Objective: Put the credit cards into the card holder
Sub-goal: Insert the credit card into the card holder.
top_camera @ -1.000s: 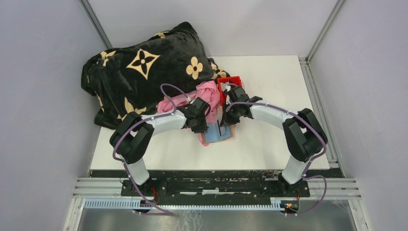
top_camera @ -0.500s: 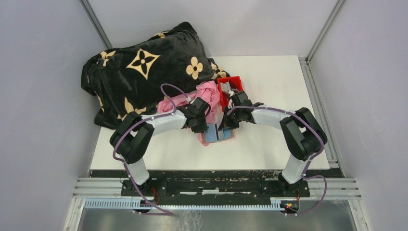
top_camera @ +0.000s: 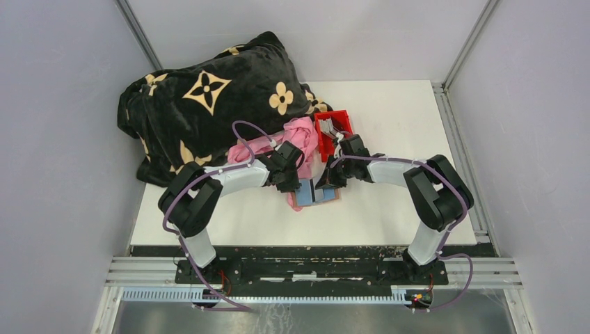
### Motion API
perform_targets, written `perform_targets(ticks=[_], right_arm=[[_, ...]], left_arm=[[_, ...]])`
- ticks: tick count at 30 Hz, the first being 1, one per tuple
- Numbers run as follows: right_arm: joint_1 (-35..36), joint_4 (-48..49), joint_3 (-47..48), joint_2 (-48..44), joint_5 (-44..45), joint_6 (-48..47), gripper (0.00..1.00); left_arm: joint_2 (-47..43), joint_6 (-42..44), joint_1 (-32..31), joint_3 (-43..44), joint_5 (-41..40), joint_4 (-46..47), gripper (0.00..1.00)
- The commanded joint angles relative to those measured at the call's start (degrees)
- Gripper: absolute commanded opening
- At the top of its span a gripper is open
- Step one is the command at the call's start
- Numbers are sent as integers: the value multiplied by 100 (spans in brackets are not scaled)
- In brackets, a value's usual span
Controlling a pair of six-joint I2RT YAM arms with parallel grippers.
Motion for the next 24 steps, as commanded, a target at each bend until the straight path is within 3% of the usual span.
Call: perform_targets(ticks=[1,24], right_arm=[[49,279,-199,268,11,-14,1],[27,9,-431,885,117,-435,1]], left_arm=[[261,386,-30,-269,-337,-259,28],[668,572,-55,-189,-566,-683,24]])
